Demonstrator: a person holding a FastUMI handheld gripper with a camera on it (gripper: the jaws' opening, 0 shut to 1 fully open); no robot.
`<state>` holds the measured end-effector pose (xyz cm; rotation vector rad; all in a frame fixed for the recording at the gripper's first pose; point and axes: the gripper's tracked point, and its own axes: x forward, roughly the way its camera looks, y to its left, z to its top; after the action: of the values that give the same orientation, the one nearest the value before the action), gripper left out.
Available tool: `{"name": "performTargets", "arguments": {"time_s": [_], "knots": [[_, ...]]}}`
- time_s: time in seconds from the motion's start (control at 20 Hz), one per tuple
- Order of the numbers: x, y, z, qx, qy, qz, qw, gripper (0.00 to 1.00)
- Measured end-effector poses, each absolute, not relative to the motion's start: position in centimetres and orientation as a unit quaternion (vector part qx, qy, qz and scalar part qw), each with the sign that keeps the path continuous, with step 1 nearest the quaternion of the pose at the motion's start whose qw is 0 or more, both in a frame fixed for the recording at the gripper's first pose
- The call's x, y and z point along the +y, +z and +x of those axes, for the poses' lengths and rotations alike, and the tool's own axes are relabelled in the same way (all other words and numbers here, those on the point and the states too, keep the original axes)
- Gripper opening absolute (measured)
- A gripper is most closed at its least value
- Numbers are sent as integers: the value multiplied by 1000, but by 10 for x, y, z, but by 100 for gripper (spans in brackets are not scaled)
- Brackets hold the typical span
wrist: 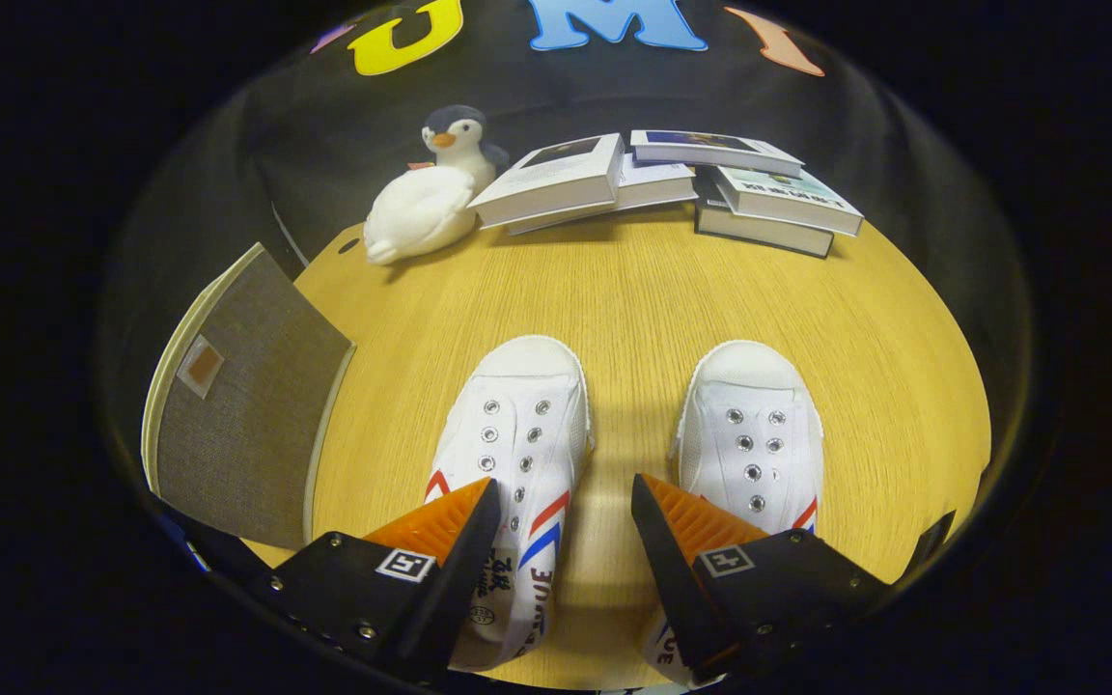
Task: Open the storage box then place both shoes into the box .Put the left shoe in first, then the right shoe, with the right side of both shoes facing outward in a uniform manner.
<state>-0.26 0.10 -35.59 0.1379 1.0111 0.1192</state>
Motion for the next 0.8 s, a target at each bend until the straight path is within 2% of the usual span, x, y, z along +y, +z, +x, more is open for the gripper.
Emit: {"name": "performTargets", "arguments": {"time_s": [0.1,0.15,0.3,0.35,0.45,0.55,0.6,0.8], "knots": [[11,-358,-3,487,65,84,867,65],[10,-357,-2,486,63,84,867,48],[12,-358,-2,494,74,89,862,47],[3,-361,-3,496,57,86,862,47],[5,-363,-2,505,41,128,853,17],[-3,-353,-1,504,22,153,849,17],[1,-357,-5,517,19,162,840,2],[10,-343,-6,516,17,209,831,0]]}}
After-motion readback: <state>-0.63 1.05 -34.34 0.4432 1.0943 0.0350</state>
